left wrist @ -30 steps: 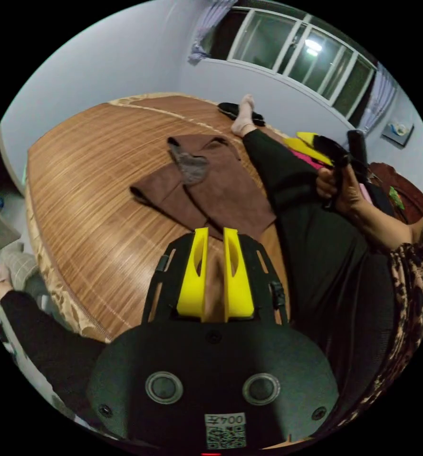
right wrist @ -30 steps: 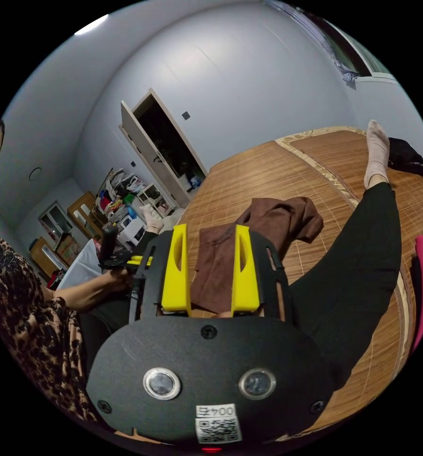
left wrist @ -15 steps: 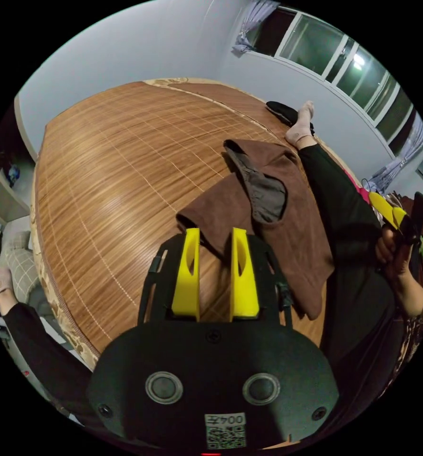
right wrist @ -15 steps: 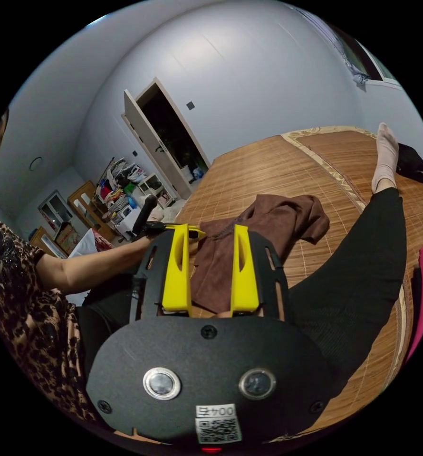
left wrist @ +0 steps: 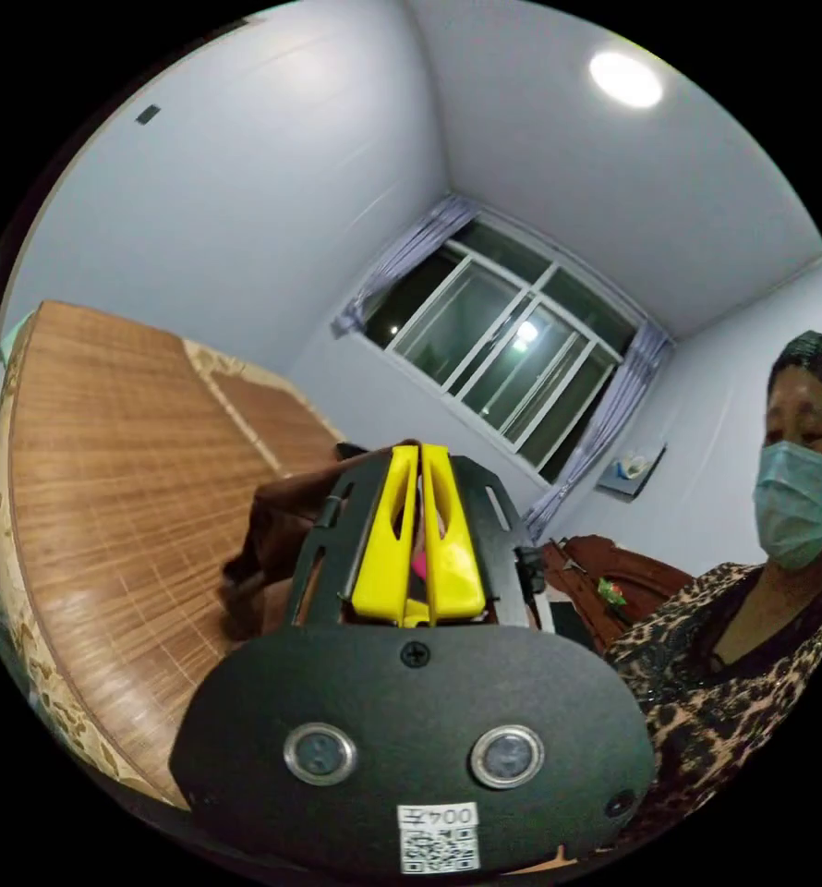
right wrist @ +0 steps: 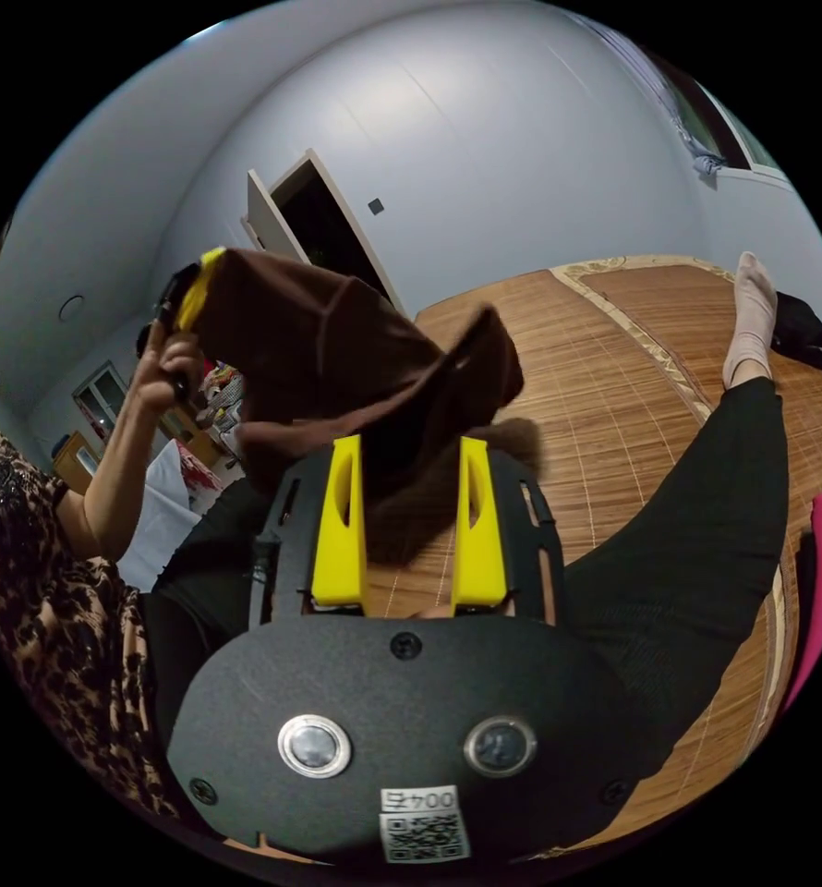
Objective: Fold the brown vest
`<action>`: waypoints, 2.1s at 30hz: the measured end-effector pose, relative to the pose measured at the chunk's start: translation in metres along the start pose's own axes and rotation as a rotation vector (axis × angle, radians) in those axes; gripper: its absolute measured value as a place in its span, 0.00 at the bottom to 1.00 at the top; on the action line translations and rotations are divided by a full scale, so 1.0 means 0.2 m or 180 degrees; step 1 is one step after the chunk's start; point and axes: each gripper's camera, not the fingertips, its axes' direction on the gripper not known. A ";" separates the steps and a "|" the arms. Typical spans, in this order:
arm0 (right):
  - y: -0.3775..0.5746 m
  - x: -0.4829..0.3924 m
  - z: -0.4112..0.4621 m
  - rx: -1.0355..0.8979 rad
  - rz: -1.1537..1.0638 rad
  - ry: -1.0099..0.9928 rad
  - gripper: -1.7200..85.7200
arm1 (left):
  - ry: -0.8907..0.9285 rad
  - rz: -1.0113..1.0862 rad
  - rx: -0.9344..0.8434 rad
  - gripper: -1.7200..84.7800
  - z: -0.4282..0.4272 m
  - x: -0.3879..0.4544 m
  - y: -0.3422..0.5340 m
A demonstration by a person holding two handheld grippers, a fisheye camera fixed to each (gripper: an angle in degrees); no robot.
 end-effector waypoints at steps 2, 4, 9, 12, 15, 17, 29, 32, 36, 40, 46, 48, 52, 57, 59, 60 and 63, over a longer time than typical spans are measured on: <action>-0.01 0.01 0.02 -0.0001 0.0026 -0.0040 0.20 | -0.0125 0.0103 0.0001 0.03 -0.08 0.11 -0.06; -0.03 0.03 0.04 0.0004 0.0075 -0.0113 0.20 | -0.0298 0.0158 -0.0064 0.03 -0.16 0.21 -0.12; -0.07 0.03 0.08 0.0047 0.0097 -0.0161 0.20 | -0.0247 0.0178 0.0024 0.03 -0.26 0.36 -0.18; -0.10 0.02 0.12 0.0051 0.0095 -0.0169 0.20 | -0.0193 0.0225 0.0125 0.03 -0.28 0.46 -0.21; -0.14 0.02 0.16 0.0056 0.0088 -0.0163 0.20 | -0.0240 0.0405 0.0261 0.03 -0.28 0.52 -0.25; -0.16 0.01 0.19 0.0062 0.0091 -0.0155 0.20 | -0.0483 0.0472 0.0296 0.03 -0.25 0.50 -0.28; -0.37 -0.03 0.42 -0.0041 0.0161 -0.0081 0.19 | -0.2156 -0.0188 -0.1372 0.04 0.08 -0.44 -0.05; -0.45 -0.07 0.55 -0.0328 0.0110 -0.0020 0.18 | -0.2133 -0.0425 -0.1557 0.05 0.00 -0.57 0.11; -0.58 -0.11 0.78 -0.0886 0.0108 0.0195 0.17 | -0.1618 -0.0590 -0.1871 0.06 0.02 -0.56 0.38; -0.69 -0.11 1.01 -0.1343 0.0384 -0.0144 0.16 | -0.1803 -0.0284 -0.2158 0.07 0.13 -0.49 0.54; -0.65 -0.47 1.49 -0.2290 -0.0092 -0.0147 0.21 | -0.2054 -0.0704 -0.1787 0.05 0.00 -0.67 0.59; -0.64 -0.55 1.63 -0.2652 -0.0291 -0.0024 0.21 | -0.1980 -0.0818 -0.1687 0.05 -0.03 -0.71 0.60; -0.70 -0.65 1.80 -0.3015 -0.0873 0.0408 0.09 | -0.1988 -0.0841 -0.1565 0.05 -0.04 -0.77 0.59; -0.99 -0.37 1.75 -0.2894 -0.0911 0.1341 0.07 | -0.1977 -0.0835 -0.1547 0.05 -0.04 -0.83 0.59; -1.16 -0.15 1.65 -0.2678 -0.0458 0.1690 0.07 | -0.1953 -0.0837 -0.1552 0.05 -0.03 -0.86 0.60; -1.26 -0.04 1.55 -0.2486 -0.0104 0.1607 0.08 | -0.1937 -0.0847 -0.1556 0.05 -0.03 -0.88 0.60; -1.40 0.03 1.31 -0.1857 0.0294 0.1404 0.12 | -0.1925 -0.0859 -0.1606 0.05 0.00 -0.92 0.60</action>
